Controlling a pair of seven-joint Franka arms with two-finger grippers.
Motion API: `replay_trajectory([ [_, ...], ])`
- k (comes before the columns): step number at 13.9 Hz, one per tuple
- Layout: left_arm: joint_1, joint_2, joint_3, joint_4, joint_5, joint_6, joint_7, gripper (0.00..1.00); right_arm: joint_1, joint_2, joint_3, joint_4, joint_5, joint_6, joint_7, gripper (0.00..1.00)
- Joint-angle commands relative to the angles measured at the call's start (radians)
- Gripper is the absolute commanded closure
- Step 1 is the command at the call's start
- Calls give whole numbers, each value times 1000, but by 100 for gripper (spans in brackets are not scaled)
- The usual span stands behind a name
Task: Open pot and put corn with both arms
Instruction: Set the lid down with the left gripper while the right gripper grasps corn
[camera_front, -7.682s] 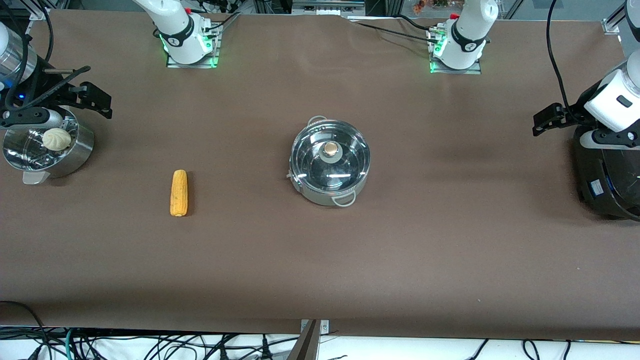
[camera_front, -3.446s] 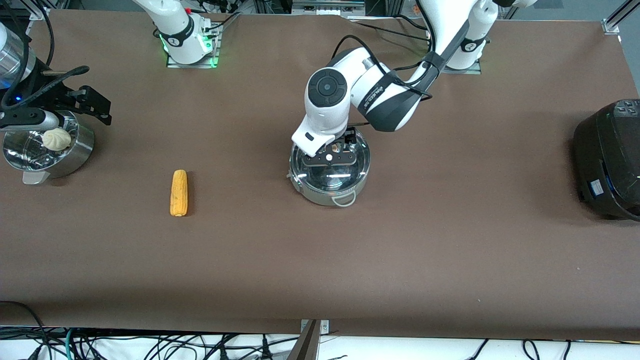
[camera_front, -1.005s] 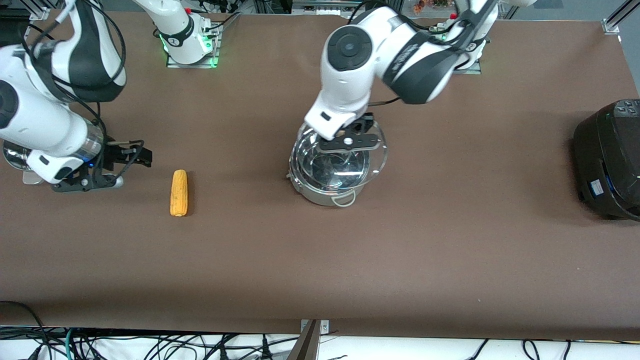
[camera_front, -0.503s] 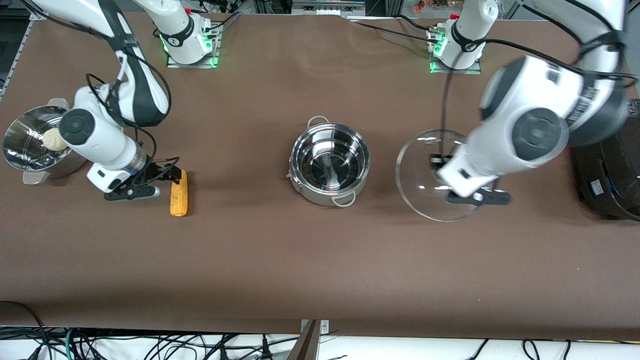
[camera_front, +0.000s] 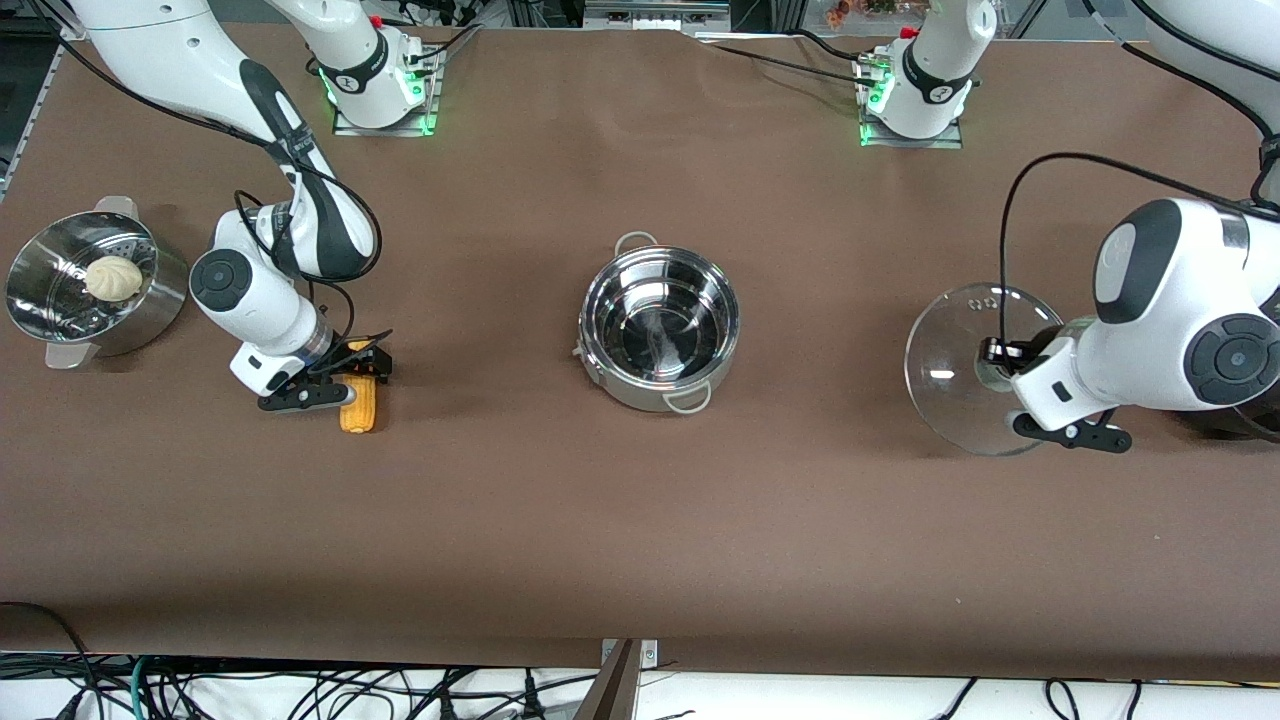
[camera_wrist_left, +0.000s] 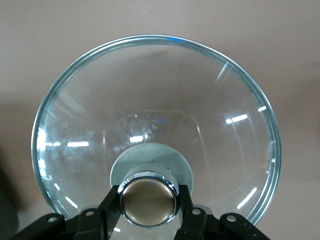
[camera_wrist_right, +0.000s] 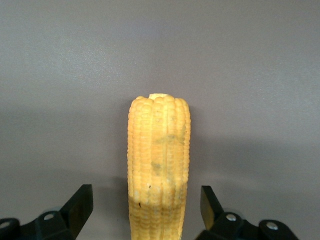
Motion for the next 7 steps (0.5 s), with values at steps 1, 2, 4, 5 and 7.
replay_trajectory([
  [1, 96, -107, -17, -264, 22, 220, 122, 88, -2, 5, 2, -3, -1, 19, -20, 14],
  [2, 118, -112, -17, -330, 21, 286, 133, 87, -4, 7, 2, -3, -1, 21, -32, 20],
  [4, 124, -118, -17, -427, 22, 403, 137, 87, -4, 7, 2, -3, -1, 21, -38, 37],
  [5, 126, -116, -16, -467, 28, 463, 137, 87, -4, 7, 2, -3, -1, 21, -38, 46],
  [7, 137, -113, -16, -545, 51, 575, 135, 86, -4, 10, 2, -5, -1, 21, -38, 61],
])
